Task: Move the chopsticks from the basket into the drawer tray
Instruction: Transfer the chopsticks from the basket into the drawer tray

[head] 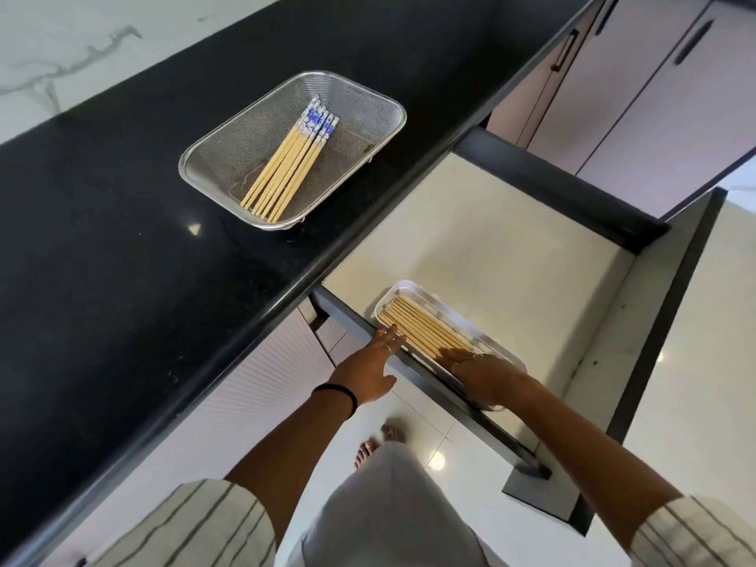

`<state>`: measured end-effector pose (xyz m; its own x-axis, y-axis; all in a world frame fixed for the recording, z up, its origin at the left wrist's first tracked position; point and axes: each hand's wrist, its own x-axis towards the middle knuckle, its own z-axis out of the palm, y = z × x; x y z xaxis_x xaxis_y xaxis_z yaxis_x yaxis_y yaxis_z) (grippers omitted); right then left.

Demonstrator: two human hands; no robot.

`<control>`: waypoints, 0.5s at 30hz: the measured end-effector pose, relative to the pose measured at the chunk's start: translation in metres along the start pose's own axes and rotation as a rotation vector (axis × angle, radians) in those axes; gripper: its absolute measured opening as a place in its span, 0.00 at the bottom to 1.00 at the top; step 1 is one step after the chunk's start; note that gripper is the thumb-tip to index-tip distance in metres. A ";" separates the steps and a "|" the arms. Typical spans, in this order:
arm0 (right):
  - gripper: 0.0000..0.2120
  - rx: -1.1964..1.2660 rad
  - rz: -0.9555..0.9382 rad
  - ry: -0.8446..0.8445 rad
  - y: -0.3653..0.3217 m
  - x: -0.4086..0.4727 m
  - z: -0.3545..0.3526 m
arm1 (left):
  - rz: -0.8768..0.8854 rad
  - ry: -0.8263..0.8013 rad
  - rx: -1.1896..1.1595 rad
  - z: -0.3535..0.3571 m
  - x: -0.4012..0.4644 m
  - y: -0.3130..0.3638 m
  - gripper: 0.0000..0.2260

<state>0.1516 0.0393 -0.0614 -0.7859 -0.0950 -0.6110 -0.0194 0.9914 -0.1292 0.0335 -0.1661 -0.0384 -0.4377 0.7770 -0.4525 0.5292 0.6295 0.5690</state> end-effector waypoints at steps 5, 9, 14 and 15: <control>0.27 -0.132 -0.004 -0.094 -0.004 0.003 0.000 | 0.004 -0.005 0.011 -0.001 -0.001 0.000 0.32; 0.30 -0.065 0.015 -0.062 -0.004 -0.001 -0.009 | 0.012 -0.016 0.022 -0.001 0.000 -0.001 0.32; 0.34 0.013 -0.007 0.091 -0.002 -0.012 -0.007 | 0.044 0.016 0.042 0.001 -0.001 -0.006 0.31; 0.34 0.017 0.002 0.088 -0.003 -0.013 -0.005 | 0.048 0.030 0.049 0.002 -0.002 -0.007 0.31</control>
<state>0.1581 0.0381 -0.0491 -0.8374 -0.0835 -0.5401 -0.0072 0.9899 -0.1418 0.0317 -0.1725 -0.0427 -0.4318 0.8062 -0.4046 0.5847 0.5917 0.5550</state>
